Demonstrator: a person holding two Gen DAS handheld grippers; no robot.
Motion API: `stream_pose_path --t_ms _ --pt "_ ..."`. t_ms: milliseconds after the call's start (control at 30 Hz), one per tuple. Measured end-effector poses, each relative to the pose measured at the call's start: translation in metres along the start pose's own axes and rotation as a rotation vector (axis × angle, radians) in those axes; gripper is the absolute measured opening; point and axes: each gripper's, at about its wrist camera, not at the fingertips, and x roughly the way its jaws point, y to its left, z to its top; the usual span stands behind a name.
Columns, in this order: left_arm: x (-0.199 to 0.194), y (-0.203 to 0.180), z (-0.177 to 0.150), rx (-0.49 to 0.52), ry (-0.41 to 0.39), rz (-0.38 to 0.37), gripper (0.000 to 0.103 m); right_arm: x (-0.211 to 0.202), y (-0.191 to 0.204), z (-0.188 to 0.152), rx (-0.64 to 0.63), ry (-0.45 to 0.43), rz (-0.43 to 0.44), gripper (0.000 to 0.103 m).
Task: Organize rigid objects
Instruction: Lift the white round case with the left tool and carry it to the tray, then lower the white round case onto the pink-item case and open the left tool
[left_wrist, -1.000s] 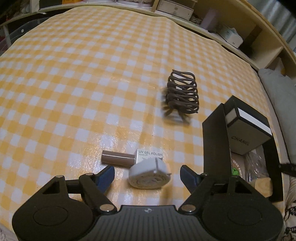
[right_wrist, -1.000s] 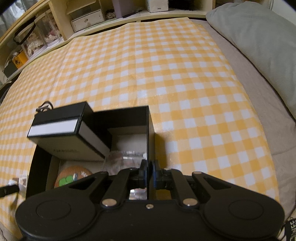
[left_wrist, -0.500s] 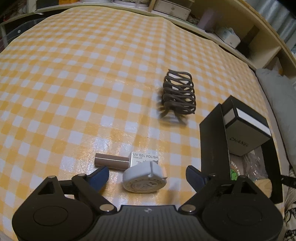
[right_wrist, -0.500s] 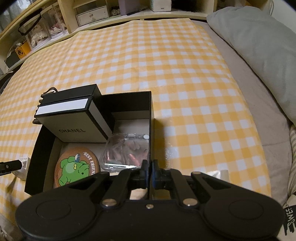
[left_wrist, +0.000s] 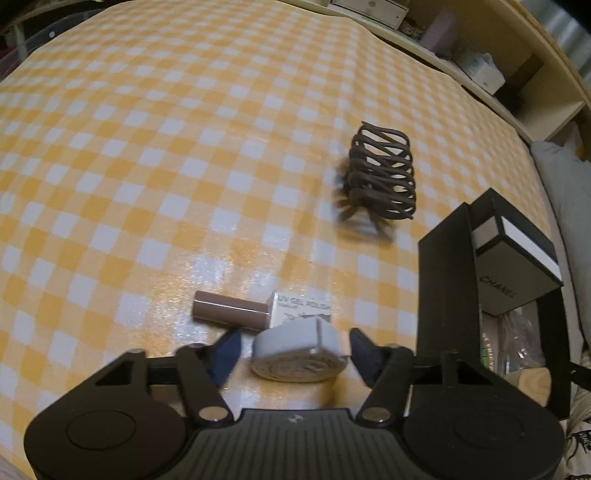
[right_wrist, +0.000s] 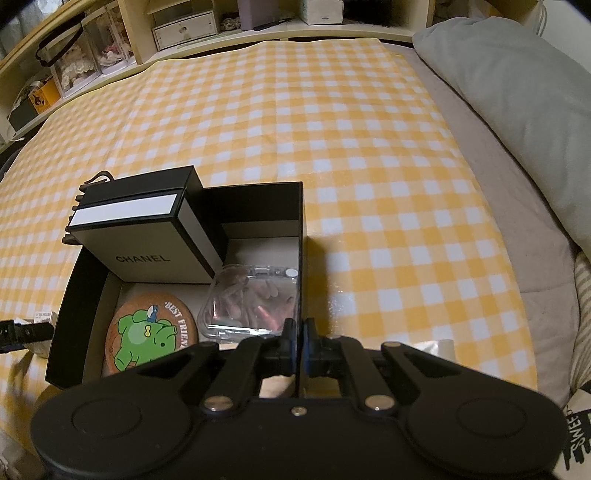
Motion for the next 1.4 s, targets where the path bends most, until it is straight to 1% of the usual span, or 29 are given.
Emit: stream_pose_path --t_ms 33,200,300,367,467,600,667,767,867,1000,1133,1233,1333,1400 --pt "0.0 -0.001 0.0 0.005 0.002 0.004 0.053 0.0 0.0 0.0 -0.001 0.0 -0.001 0.005" --pt "-0.004 -0.005 -0.002 0.029 0.02 0.015 0.053 0.0 -0.001 0.0 -0.001 -0.001 -0.001 0.005" --pt "-0.009 -0.005 -0.003 0.018 0.026 0.004 0.053 -0.001 0.001 -0.001 -0.004 -0.001 -0.003 0.004" --pt "-0.017 -0.006 -0.003 0.009 0.014 -0.017 0.053 -0.001 0.001 -0.001 -0.004 -0.001 -0.003 0.004" --pt "-0.034 -0.016 -0.002 0.019 -0.002 -0.079 0.053 0.0 0.0 -0.001 -0.004 0.0 -0.001 0.004" --pt "-0.056 -0.048 0.006 0.078 -0.05 -0.182 0.053 0.0 -0.001 -0.001 -0.001 -0.001 0.003 0.004" --pt "-0.062 -0.072 0.01 0.109 -0.066 -0.229 0.053 0.0 -0.001 -0.001 0.0 0.0 0.008 0.005" --pt "-0.063 -0.111 0.016 0.125 -0.069 -0.289 0.053 0.0 -0.001 -0.002 -0.003 -0.001 0.011 0.005" --pt "-0.057 -0.154 0.022 0.169 -0.08 -0.326 0.053 -0.001 -0.003 -0.002 0.004 0.0 0.02 0.005" --pt "-0.043 -0.203 0.02 0.238 -0.094 -0.356 0.053 -0.003 -0.002 -0.002 0.004 0.0 0.025 0.005" --pt "-0.022 -0.239 0.013 0.324 -0.116 -0.336 0.053 -0.004 -0.006 -0.002 0.014 0.002 0.043 0.006" --pt "-0.009 -0.249 0.01 0.338 -0.129 -0.337 0.053 -0.005 -0.005 -0.002 0.017 0.002 0.044 0.006" --pt "0.004 -0.25 0.01 0.304 -0.161 -0.334 0.054 -0.006 -0.005 -0.002 0.024 0.003 0.045 0.006" --pt "0.006 -0.247 0.009 0.289 -0.174 -0.349 0.063 -0.005 -0.004 -0.002 0.025 0.003 0.046 0.006"
